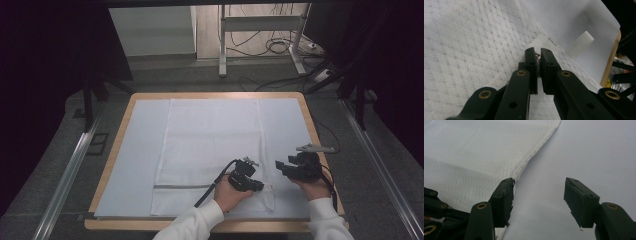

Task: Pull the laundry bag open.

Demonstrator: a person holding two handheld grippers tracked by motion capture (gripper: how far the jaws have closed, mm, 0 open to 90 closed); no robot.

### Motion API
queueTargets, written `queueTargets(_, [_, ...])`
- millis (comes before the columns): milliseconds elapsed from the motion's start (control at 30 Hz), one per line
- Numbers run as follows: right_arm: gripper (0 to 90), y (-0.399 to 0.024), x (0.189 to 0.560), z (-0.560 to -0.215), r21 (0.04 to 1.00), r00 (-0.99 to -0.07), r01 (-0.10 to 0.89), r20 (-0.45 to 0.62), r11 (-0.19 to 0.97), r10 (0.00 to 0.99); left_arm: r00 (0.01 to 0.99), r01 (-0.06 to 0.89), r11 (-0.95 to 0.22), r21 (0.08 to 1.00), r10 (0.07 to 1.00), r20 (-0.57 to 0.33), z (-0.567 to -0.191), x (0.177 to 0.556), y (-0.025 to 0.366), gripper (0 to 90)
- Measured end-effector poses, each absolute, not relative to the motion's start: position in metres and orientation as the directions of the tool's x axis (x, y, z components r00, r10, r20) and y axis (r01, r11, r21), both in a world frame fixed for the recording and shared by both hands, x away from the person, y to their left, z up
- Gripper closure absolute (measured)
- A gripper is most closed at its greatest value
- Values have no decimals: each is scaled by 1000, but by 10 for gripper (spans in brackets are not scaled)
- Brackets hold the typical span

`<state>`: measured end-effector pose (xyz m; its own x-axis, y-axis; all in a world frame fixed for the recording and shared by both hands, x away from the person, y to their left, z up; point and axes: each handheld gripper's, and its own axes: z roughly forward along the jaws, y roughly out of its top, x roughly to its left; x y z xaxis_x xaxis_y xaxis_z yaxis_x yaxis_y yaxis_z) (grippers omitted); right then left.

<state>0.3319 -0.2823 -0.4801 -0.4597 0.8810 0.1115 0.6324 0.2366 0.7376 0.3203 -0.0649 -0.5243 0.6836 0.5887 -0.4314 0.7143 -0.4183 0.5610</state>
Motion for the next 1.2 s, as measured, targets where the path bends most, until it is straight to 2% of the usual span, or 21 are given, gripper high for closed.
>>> queueTargets(1200, [379, -288, 331, -476, 740, -449, 641, 145, 205, 882, 686, 703, -342, 624, 557, -467, -494, 322, -16, 866])
